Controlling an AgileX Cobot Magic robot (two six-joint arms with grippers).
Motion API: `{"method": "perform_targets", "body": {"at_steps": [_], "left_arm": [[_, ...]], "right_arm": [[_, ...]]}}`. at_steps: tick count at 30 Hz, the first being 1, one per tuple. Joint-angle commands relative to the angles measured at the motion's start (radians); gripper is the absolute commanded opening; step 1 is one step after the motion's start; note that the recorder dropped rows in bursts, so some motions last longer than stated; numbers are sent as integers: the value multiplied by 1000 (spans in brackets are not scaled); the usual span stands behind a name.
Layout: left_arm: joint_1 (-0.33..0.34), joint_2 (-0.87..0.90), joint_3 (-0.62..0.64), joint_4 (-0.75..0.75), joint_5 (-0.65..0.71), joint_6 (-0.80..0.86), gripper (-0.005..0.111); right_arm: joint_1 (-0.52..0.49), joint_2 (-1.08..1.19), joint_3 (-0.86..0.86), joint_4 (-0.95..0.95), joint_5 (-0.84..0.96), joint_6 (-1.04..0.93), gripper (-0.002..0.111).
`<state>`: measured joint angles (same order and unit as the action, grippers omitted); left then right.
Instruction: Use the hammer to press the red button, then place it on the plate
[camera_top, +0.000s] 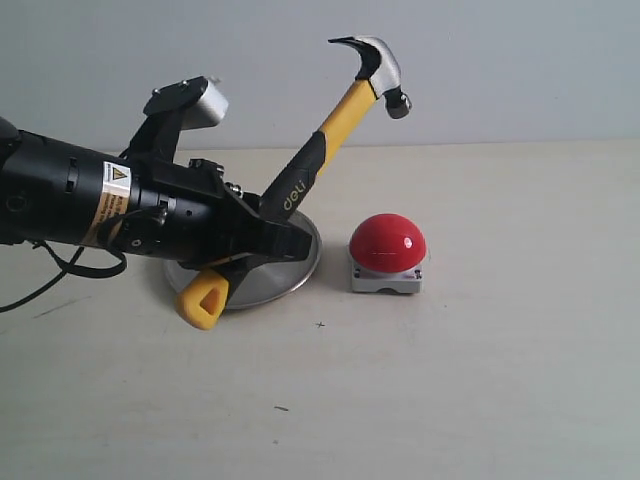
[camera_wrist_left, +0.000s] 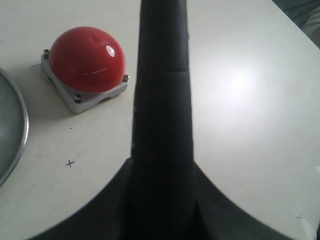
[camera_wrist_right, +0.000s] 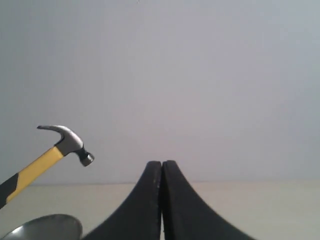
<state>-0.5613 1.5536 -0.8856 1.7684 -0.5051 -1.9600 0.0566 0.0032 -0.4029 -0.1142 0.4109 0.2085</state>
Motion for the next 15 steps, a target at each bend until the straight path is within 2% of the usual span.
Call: {"method": "perform_targets", "body": {"at_steps": [1,3,6,10,15], "left_arm": [[4,-18,-17,-24,2,11,0],[4,-18,-17,-24,0,9,0],[4,-18,-17,-24,-5,-8,0],[2,-18,-17,-24,-5,-8,0],[2,-18,-17,-24,6,3,0]], "right_arm": [[2,-3,81,-75,-216,55,0],[2,-3,144,-75,-355,86,0],[2,-3,229,-75,-473,88,0],[2,-3,279,-75,-411,93,0],[2,-3,306,97,-281,274,0]]}}
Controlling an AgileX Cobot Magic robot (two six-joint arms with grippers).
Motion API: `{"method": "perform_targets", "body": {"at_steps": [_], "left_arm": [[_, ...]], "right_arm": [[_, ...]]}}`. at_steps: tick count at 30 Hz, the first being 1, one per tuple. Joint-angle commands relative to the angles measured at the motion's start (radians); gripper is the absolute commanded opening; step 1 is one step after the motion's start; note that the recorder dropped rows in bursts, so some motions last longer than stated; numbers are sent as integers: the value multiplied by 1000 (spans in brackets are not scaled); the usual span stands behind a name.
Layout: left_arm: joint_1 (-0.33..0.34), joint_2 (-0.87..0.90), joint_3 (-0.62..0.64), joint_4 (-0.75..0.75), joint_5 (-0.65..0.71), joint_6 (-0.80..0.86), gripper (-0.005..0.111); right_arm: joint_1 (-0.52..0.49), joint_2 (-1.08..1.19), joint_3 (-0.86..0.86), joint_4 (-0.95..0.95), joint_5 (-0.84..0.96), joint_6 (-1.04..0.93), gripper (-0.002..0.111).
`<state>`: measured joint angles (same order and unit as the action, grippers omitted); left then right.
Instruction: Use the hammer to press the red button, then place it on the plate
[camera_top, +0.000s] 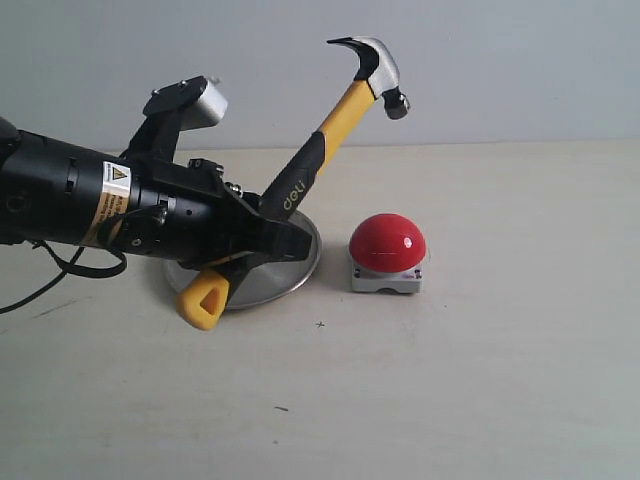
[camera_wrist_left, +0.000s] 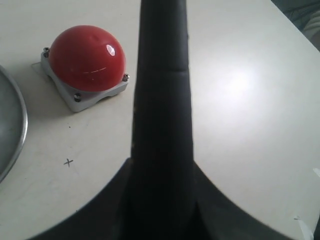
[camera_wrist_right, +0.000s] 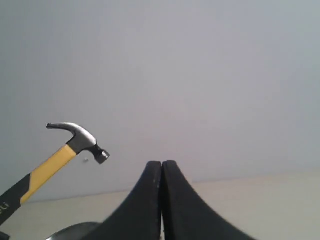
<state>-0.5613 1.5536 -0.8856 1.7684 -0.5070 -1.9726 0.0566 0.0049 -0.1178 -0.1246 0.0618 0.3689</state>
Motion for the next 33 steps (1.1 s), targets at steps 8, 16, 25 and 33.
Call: {"method": "perform_targets", "body": {"at_steps": [8,16,25,33], "left_arm": [[2,-18,-17,-24,12,24,0],[2,-18,-17,-24,87,0,0],[4,-25,-22,-24,277,61,0],[4,-25,-25,-24,433,206,0]], "right_arm": [[2,-5,73,3,82,123,0],[2,-5,75,118,85,132,0],[2,-5,75,125,85,129,0],[2,-5,75,125,85,129,0]]}}
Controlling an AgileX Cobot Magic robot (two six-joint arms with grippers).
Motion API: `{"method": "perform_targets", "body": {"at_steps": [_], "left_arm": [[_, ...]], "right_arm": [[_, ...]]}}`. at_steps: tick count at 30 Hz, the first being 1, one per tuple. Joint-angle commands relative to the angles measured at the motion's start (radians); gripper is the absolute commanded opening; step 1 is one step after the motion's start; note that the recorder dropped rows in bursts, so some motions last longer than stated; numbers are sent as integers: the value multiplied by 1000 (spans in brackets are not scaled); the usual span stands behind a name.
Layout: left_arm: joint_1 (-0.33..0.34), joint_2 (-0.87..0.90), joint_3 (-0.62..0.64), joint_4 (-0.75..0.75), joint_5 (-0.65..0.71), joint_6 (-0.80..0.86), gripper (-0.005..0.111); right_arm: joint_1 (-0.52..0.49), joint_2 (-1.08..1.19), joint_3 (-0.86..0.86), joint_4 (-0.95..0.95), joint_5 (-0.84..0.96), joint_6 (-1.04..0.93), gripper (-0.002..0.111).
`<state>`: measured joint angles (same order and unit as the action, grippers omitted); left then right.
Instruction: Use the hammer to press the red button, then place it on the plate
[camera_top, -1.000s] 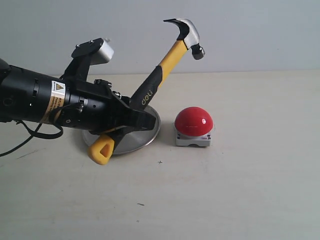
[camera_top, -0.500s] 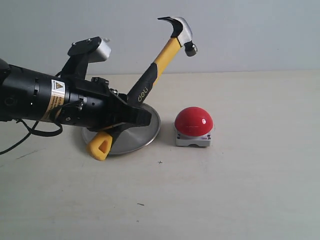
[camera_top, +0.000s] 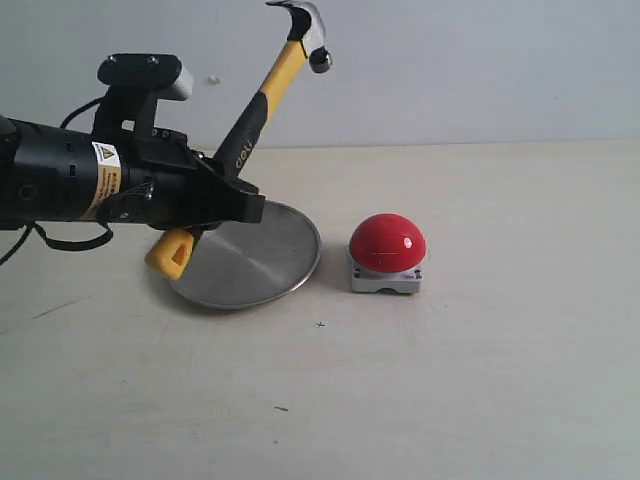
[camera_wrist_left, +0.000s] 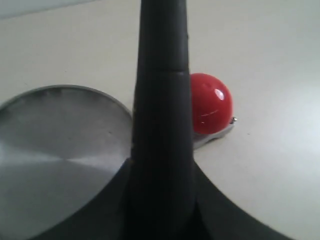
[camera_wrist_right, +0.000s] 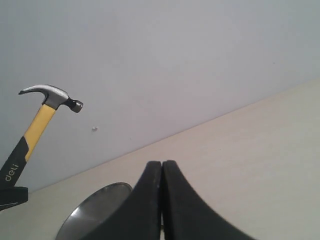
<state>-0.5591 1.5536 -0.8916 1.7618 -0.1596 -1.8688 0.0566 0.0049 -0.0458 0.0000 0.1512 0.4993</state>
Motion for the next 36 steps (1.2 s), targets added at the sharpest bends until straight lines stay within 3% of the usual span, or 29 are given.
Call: {"method": "perform_targets", "body": {"at_steps": [1,14,19,26,30,36], "left_arm": [[2,-25,-19,-17,107,132,0],[2,-23,-1,-53,431,562,0],[0,-23,3,-383,580,933,0],[0,-23,1,-857,643,1375,0],[0,-23,-14,-1109,660,1541,0],[-51,-23,-128,-1363,917,1734,0]], "right_arm": [[2,-5,3,0,-4,-1,0],[2,-5,3,0,-4,-1,0],[2,-5,3,0,-4,-1,0],[2,-5,3,0,-4,-1,0],[2,-5,3,0,-4,-1,0],[2,-5,3,0,-4,-1,0]]}}
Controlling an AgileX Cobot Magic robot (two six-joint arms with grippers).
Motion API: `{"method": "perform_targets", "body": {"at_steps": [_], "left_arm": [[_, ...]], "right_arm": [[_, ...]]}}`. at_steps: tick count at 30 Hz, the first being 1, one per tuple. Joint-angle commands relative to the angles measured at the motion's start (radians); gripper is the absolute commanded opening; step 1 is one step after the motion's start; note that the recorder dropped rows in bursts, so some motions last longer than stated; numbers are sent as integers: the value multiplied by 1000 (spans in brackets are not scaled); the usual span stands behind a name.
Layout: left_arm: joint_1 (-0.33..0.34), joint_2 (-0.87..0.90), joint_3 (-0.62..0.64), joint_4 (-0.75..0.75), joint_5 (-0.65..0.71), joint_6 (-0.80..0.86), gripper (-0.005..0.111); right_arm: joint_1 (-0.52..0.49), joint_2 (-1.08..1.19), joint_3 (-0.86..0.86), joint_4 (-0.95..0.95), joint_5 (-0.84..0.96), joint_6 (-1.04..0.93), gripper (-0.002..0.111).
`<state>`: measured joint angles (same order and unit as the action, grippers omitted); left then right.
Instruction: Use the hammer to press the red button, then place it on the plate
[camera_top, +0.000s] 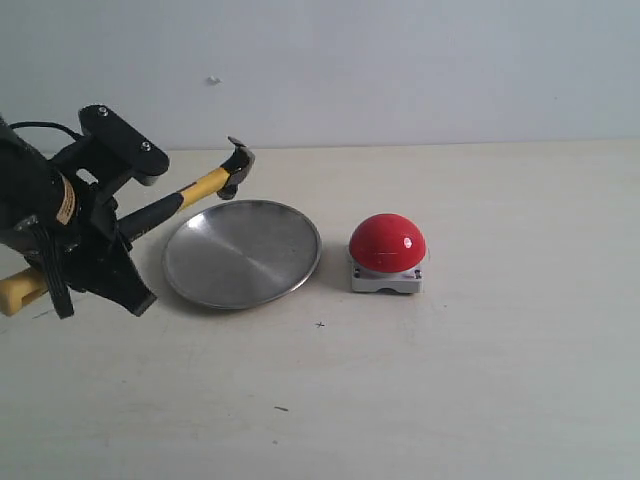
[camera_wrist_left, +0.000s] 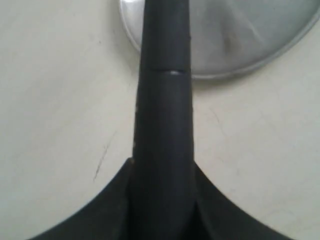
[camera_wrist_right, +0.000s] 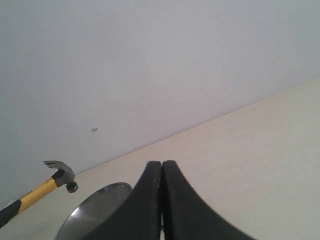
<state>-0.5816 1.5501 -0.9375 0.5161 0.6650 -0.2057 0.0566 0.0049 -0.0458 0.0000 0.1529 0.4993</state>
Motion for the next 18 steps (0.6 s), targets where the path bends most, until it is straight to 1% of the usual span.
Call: {"method": "perform_targets", "body": {"at_steps": [1,2,4,9,12,13,15,18], "left_arm": [[-28,-20,-104,-173,111,109,0],[-28,-20,-141,-303,135,196,0],[-28,-20,-168,-430,136,271,0],[-28,-20,-216,-640,151,282,0],[-28,-20,-216,-777,118,379,0],[-28,-20,-216,-844,87,399,0],[-31,-13,-216,-897,48,408,0],[-62,3,-216,-902,-20,378,0]], "right_arm": [[2,-5,3,0,-6,-1,0],[2,-5,3,0,-6,-1,0],[2,-5,3,0,-6,-1,0],[2,-5,3,0,-6,-1,0],[2,-5,3,0,-6,-1,0],[2,-5,3,0,-6,-1,0],[2,-5,3,0,-6,-1,0],[2,-5,3,0,-6,-1,0]]}}
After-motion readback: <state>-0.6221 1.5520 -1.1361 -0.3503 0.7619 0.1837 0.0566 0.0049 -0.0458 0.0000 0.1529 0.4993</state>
